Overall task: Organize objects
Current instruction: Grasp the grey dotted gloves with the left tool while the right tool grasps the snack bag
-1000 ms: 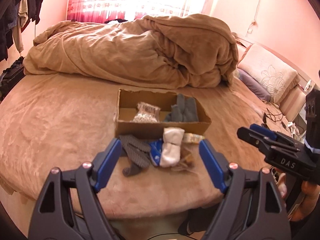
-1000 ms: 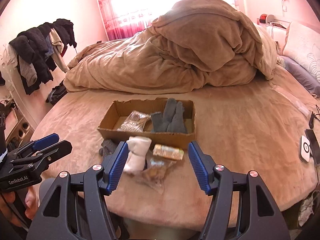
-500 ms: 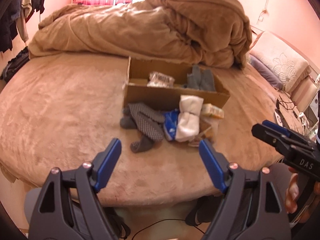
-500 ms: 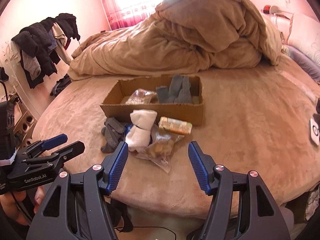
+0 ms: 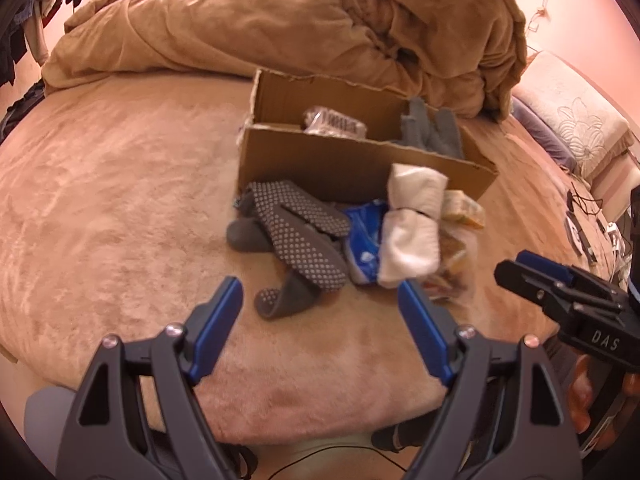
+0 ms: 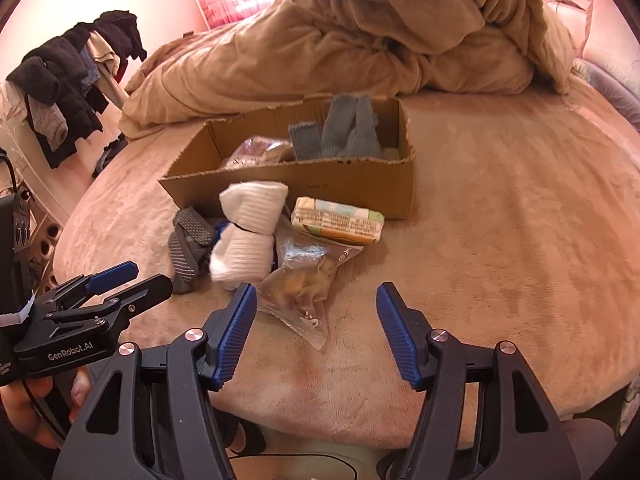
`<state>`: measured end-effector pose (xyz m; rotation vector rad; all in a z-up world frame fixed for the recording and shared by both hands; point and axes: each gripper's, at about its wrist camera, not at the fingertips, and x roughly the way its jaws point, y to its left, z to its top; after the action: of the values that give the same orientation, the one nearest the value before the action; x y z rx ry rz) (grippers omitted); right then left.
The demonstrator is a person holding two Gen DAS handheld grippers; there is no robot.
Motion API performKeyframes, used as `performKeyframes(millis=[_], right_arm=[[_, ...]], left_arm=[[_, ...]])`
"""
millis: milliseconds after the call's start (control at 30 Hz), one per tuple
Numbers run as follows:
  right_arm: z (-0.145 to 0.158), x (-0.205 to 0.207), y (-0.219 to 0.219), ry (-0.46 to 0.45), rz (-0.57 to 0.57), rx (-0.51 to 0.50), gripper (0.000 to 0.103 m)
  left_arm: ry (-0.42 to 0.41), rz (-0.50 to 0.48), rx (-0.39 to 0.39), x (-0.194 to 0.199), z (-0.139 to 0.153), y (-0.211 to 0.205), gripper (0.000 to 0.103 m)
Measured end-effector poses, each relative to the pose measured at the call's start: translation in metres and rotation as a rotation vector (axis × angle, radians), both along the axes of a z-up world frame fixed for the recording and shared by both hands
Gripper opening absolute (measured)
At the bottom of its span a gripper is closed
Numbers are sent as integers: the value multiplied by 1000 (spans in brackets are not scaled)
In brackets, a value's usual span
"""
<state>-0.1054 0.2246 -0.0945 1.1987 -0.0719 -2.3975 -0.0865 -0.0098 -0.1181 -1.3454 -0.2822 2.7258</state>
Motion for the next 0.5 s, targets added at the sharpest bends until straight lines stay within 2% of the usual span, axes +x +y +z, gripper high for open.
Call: performKeyframes(millis=[500], right_arm=[[-30,-32,-24,-53,51,2,66]], left_arm=[[-26,22,-8,-37,-30,-12,80]])
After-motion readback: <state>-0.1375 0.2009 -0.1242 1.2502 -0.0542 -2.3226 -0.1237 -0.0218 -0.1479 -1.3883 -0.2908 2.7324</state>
